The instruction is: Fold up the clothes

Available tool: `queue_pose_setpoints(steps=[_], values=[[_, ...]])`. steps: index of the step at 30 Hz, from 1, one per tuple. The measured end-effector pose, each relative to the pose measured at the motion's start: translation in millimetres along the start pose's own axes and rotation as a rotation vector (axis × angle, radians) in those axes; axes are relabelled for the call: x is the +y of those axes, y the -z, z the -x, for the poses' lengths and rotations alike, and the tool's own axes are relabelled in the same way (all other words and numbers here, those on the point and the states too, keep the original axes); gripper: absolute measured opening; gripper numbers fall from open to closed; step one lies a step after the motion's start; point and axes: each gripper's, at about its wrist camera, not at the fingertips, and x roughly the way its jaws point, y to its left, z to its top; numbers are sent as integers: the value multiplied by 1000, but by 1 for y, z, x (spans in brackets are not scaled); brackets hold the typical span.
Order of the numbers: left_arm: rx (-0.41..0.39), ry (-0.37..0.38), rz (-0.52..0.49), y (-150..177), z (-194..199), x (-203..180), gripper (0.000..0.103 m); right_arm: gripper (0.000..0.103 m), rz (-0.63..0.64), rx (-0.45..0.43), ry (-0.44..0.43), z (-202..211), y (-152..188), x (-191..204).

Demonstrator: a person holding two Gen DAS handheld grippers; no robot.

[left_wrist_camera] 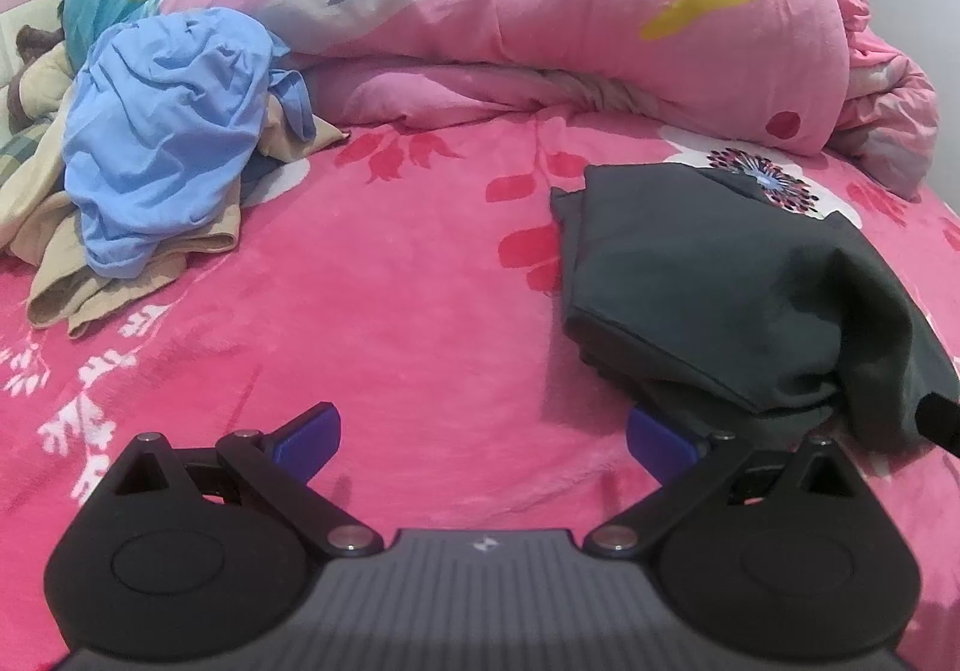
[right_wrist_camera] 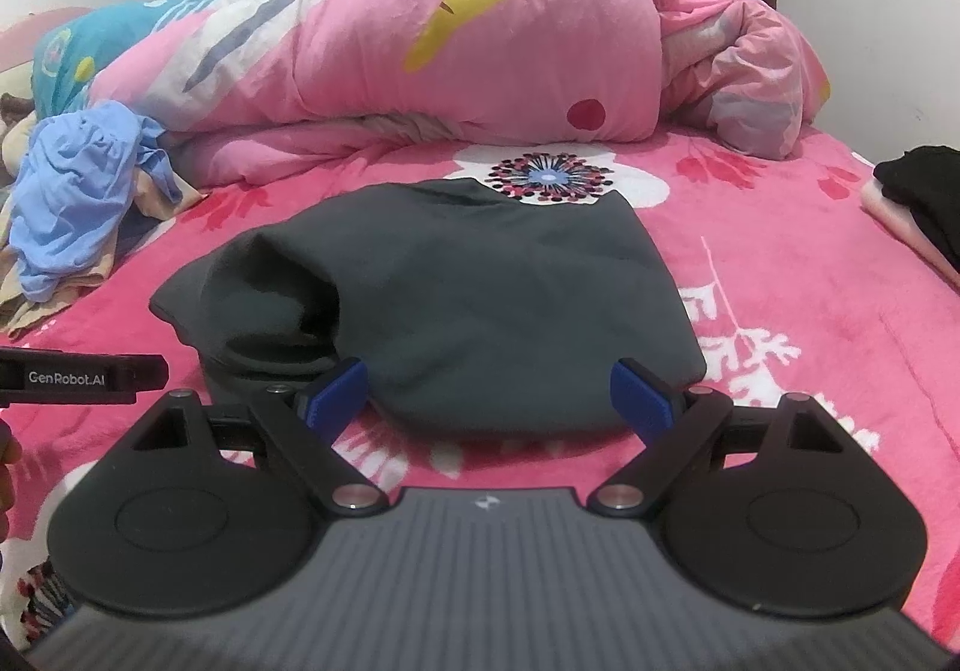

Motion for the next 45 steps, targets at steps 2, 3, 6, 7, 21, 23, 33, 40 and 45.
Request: queue_pose_setpoints(steps=[2,3,6,7,21,23,33,40,45], values=[[-3,-6,1,-1,2,1,102,88,3,-4,-4,2,-1,0],[-4,-7,1,-1,3,2,102,88,3,-6,-5,2,-2,0],[-8,-11,-3,-2,4,3,102,88,4,-13,-7,5,-3,2],[-10,-9,-5,-2,4,4,102,88,6,-16,-8,6,-3,2],[-83,95,47,9,-1,23,102,88,204,-21,-175,-36,-60,66],[-90,116,56,12,-3,28,98,87,255,3,-181,-57,-68,82],[-121,270,129,16,-12,56,85,15,258,199,-128,-134,-76,87],[-126,340,176,11,-13,60,85,7,15,77,-300,-52,-68,32],[-123,384,173,9,-5,52,85,7,-95,67,-361,9,-24,-6]])
